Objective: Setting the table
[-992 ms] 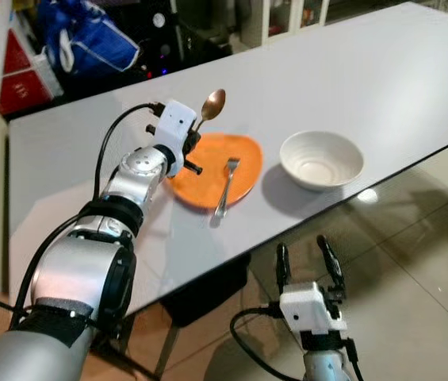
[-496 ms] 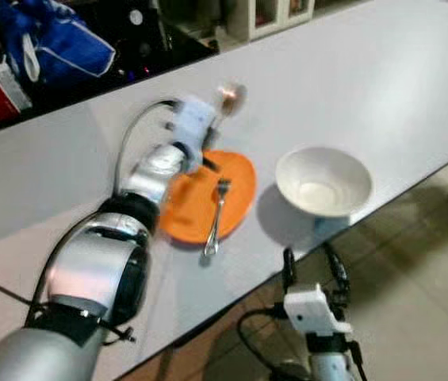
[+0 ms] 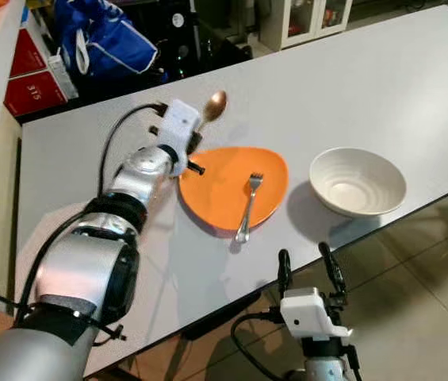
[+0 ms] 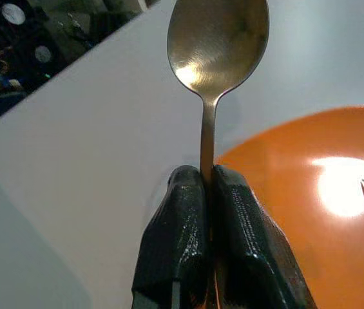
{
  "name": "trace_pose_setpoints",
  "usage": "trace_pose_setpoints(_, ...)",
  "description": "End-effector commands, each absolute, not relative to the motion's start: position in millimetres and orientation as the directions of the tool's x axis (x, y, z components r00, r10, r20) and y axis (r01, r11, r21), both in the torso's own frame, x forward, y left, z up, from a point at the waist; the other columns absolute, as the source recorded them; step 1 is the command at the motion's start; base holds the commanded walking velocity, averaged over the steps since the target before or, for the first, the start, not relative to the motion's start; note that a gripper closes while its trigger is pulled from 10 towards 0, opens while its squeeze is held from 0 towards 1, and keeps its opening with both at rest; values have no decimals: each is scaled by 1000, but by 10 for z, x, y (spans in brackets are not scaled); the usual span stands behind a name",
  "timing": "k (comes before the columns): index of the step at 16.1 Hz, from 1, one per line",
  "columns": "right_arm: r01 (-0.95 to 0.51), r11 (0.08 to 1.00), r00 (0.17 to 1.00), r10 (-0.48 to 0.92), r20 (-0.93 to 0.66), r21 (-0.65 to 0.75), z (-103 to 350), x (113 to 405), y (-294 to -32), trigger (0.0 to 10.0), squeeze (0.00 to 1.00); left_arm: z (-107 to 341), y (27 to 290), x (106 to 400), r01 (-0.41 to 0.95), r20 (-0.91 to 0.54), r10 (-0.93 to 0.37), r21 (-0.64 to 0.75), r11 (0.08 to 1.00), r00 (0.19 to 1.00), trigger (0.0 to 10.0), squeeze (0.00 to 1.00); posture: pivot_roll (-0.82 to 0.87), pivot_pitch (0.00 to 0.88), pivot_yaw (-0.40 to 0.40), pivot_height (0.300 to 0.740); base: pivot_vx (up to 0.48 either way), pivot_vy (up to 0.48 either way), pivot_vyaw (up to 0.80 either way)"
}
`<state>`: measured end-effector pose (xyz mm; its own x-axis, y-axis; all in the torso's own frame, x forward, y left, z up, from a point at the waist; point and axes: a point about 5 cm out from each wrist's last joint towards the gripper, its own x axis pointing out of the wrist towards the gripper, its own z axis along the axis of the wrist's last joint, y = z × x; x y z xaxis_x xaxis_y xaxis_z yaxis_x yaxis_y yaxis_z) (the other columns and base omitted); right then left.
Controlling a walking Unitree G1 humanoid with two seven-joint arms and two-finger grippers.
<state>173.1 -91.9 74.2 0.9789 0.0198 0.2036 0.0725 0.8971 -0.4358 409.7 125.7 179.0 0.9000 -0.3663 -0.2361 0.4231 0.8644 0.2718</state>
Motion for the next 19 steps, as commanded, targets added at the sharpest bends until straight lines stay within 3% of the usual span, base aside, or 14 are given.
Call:
trace_pose_setpoints(1,67,900,978,27,208,-432,768,1722,-885,10000,0,1677,1273,4065,446,-296,-367,272,853,882,0,0,-194,73,122,740,0,0,0)
trace_pose_setpoints(10,67,905,978,23,206,-421,790,1739,-804,10000,0,1449,1162,3973,569,-463,-404,304,764,789,0,0,-192,91,147,740,0,0,0)
trace_pose_setpoints(19,61,909,978,28,206,-412,789,1765,-736,10000,0,1576,1124,4013,606,-486,-410,367,706,772,0,0,-177,84,161,740,0,0,0)
